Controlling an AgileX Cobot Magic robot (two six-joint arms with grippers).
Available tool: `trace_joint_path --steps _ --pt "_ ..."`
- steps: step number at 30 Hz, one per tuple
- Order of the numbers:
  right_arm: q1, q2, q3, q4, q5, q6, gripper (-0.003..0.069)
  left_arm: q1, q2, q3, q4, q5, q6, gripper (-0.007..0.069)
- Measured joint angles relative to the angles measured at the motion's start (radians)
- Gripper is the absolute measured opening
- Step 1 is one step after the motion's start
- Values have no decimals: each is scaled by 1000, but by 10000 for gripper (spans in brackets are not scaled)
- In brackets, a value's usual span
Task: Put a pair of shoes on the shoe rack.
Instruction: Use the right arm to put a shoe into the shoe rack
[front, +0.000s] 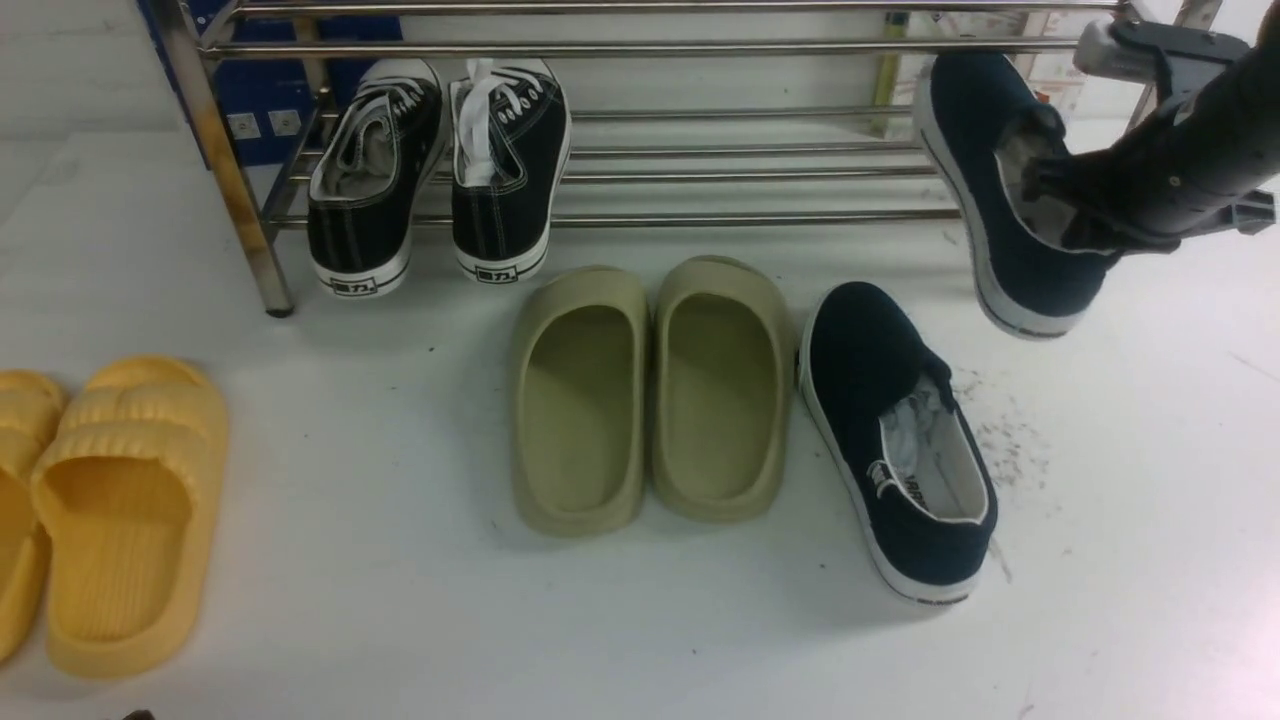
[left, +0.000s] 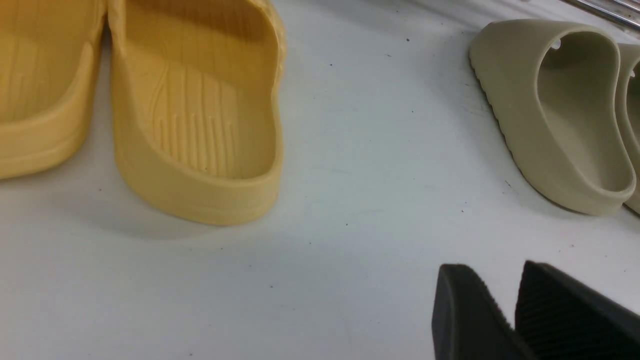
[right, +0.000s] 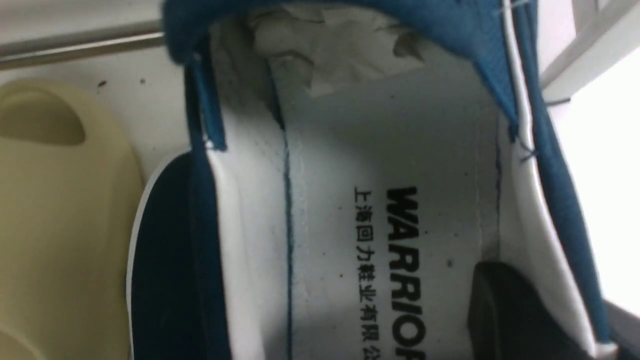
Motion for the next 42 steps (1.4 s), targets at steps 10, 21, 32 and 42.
trace_joint_path --steps 10,21,32,42 --pt "-2 114 -37 2 -218 1 50 0 0 0 0 0 0 190" --pt "-2 151 -37 9 -291 1 68 0 0 0 0 0 0 201" --pt "-2 149 -46 16 -347 1 273 0 0 0 0 0 0 213" --pt "-2 115 -46 124 -312 1 302 0 0 0 0 0 0 217"
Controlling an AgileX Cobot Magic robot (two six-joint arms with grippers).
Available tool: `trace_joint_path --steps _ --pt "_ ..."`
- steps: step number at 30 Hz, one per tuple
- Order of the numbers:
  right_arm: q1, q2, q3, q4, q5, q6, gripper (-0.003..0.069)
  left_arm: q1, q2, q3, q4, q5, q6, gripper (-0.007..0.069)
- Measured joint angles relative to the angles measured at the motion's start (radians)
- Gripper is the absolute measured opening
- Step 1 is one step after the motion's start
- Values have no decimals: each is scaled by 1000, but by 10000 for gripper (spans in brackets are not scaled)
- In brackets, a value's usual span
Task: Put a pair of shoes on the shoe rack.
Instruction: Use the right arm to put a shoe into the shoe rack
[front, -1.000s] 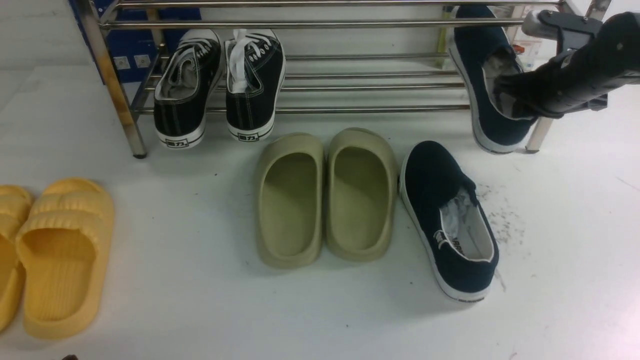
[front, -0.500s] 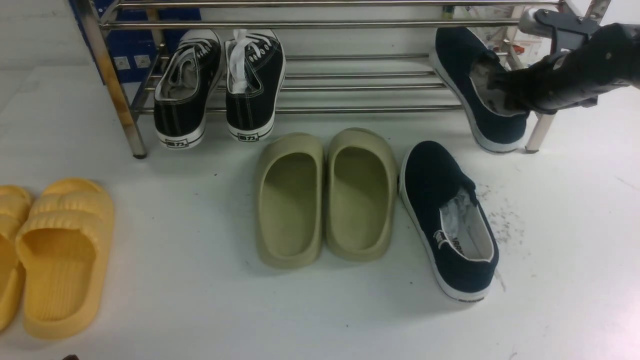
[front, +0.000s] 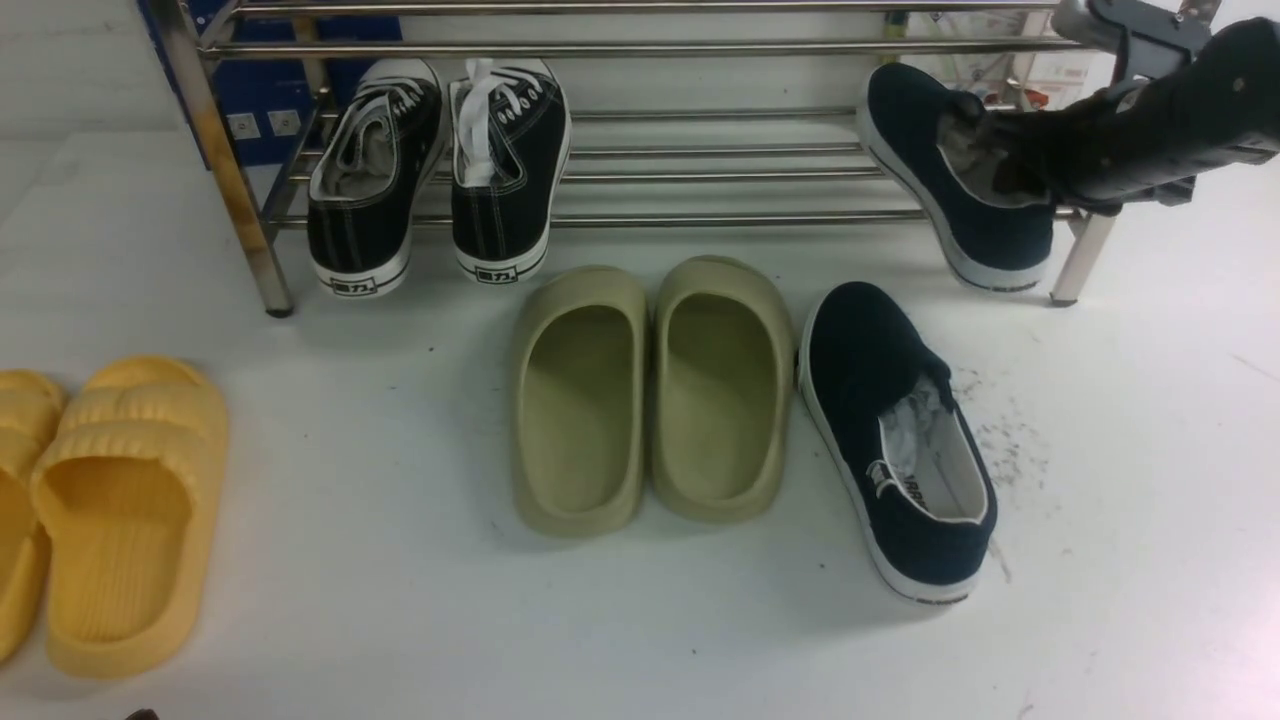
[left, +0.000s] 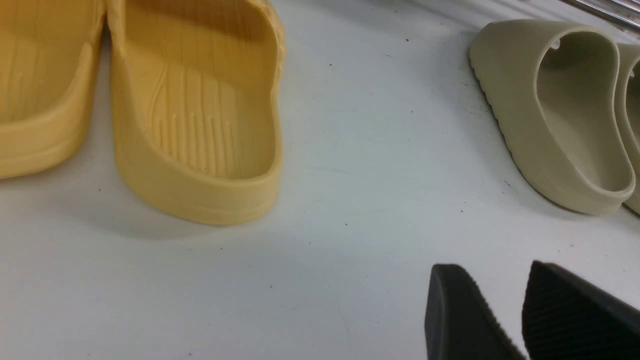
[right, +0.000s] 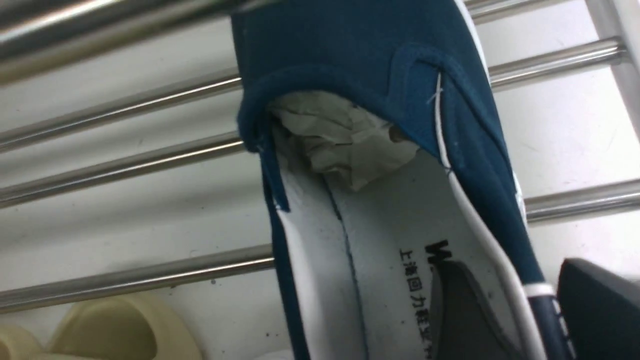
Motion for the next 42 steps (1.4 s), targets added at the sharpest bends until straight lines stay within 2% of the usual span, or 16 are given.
trace_joint_path --steps 5,12,17,18,19,20,21,25,35,42 --pt "0 -55 0 0 49 -7 304 0 0 0 0 0 0 218" --pt "0 -178 -2 -61 324 -132 288 0 0 0 0 0 0 218" --pt "0 -181 4 -102 470 -150 153 0 0 0 0 0 0 218" --pt "0 -171 11 -102 480 -151 83 0 0 0 0 0 0 218" --pt "0 -161 15 -102 482 -151 36 0 0 0 0 0 0 218" --pt "0 -161 15 -102 482 -151 36 0 0 0 0 0 0 218" --pt "0 -129 20 -102 473 -161 0 0 0 0 0 0 0 218" --pt "0 -65 21 -93 417 -174 -3 0 0 0 0 0 0 218" --pt "0 10 30 116 259 -181 -3 0 0 0 0 0 0 218" --pt "0 10 30 139 201 -181 -2 0 0 0 0 0 0 218"
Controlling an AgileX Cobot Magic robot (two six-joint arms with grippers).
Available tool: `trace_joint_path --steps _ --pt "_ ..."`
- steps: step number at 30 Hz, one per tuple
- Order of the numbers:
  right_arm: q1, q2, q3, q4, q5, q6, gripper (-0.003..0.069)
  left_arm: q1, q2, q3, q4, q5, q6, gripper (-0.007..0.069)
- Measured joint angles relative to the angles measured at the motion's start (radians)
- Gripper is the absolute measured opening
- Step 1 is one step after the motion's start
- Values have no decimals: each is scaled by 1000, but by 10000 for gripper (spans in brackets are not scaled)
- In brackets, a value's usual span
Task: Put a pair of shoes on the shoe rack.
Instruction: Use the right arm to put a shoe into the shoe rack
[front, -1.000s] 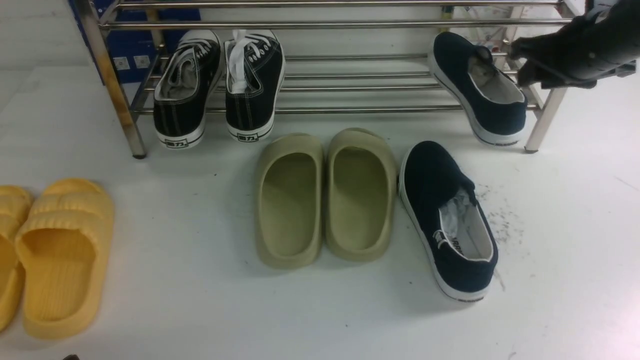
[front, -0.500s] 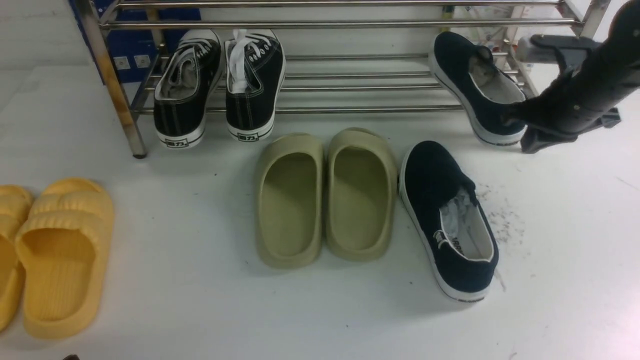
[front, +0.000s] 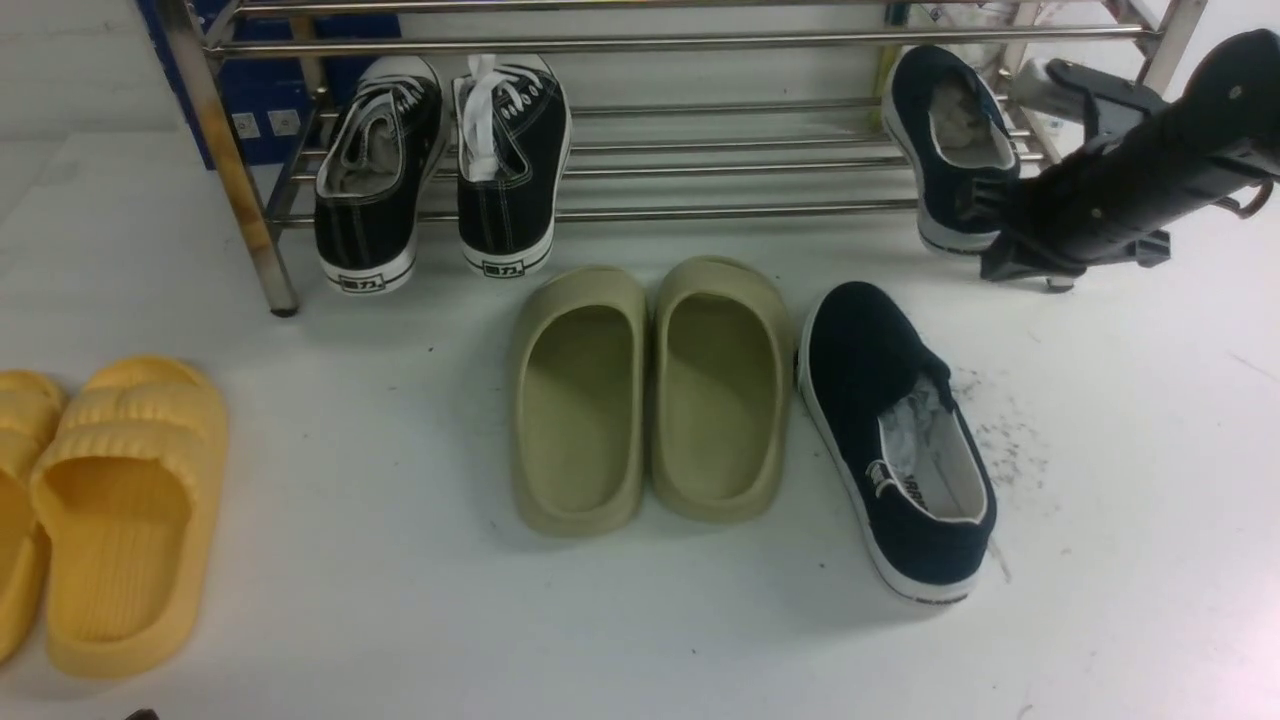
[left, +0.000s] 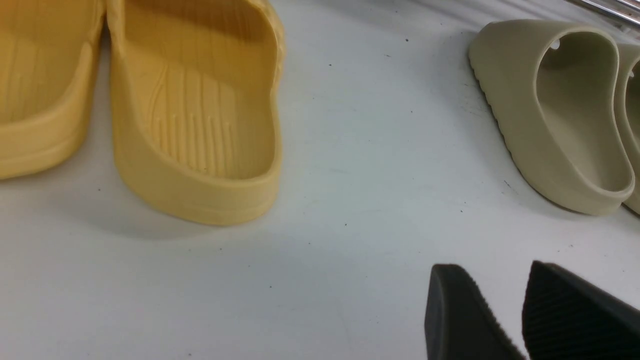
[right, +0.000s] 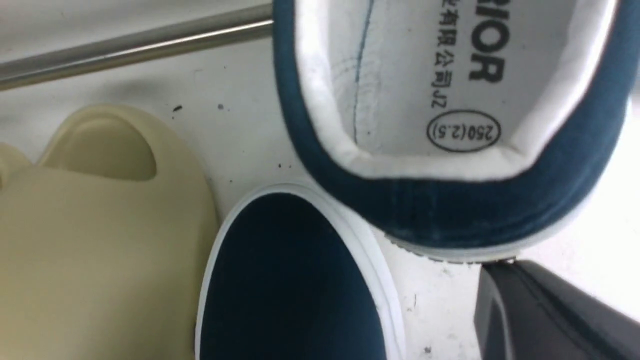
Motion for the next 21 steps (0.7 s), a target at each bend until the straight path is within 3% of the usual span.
trace_joint_path --steps 10,15,21 --pt "0 0 0 0 -34 0 8 0 0 0 0 0 0 218" --pt "0 -2 -1 4 -8 0 61 0 0 0 0 0 0 218" --pt "0 -99 -1 -15 128 6 318 0 0 0 0 0 0 218"
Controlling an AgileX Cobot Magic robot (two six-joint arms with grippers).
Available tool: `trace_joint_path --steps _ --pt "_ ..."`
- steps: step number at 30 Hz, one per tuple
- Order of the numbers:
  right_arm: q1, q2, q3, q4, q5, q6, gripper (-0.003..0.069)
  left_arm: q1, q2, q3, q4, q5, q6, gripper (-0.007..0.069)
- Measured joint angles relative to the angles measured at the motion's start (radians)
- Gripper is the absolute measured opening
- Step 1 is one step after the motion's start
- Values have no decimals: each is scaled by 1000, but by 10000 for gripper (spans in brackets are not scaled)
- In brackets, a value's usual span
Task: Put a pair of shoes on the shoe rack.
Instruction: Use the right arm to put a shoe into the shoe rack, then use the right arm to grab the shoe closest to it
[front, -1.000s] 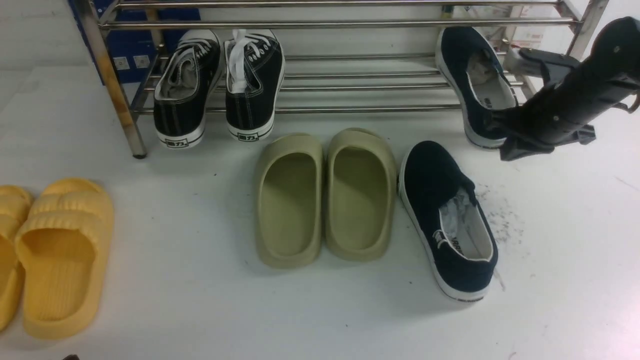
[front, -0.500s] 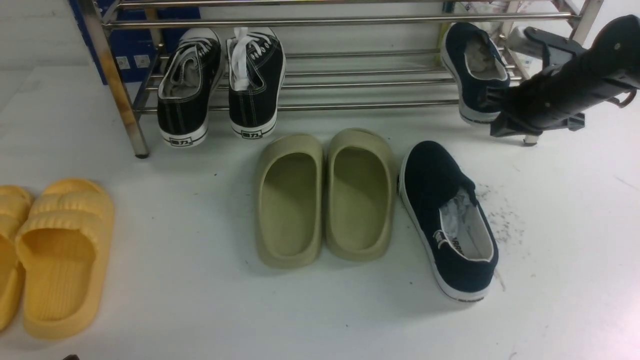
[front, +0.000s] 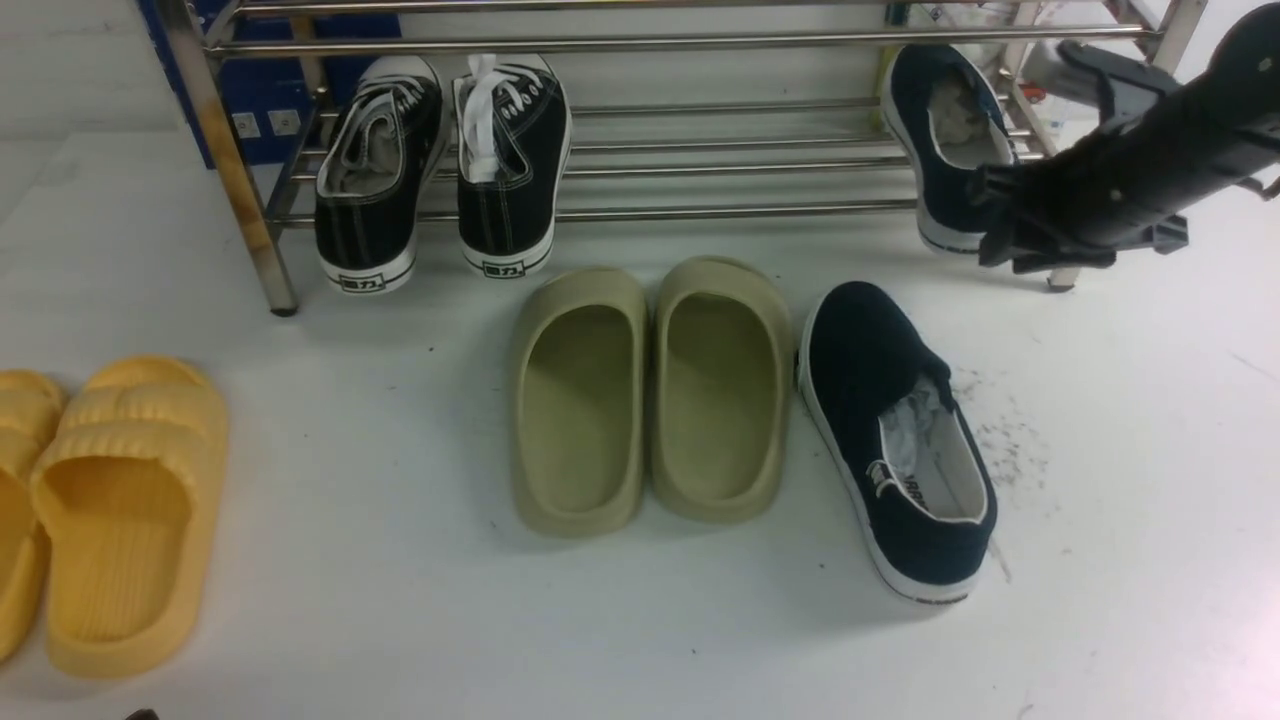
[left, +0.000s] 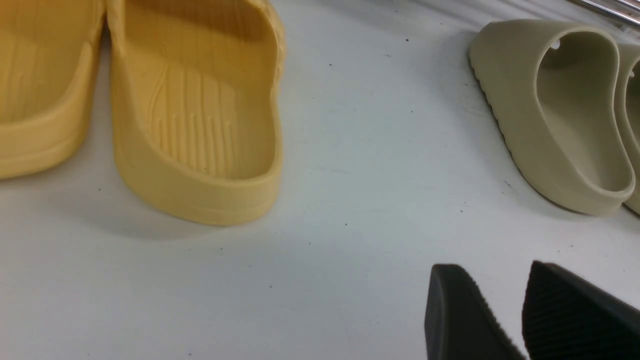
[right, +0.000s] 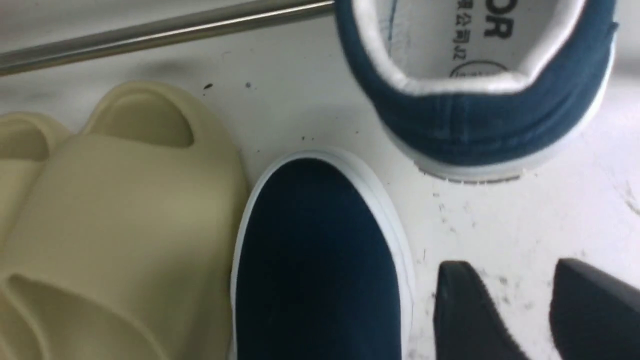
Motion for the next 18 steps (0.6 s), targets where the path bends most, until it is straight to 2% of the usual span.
trace_joint_path --steps 4,8,14,18 --pt "1 -100 0 -48 157 53 427 0 0 0 0 0 0 219" --pt "35 -171 54 -111 244 89 450 0 0 0 0 0 0 224" --pt "154 -203 275 -112 168 116 432 0 0 0 0 0 0 227" --pt "223 -184 418 -110 25 122 400 0 0 0 0 0 0 228"
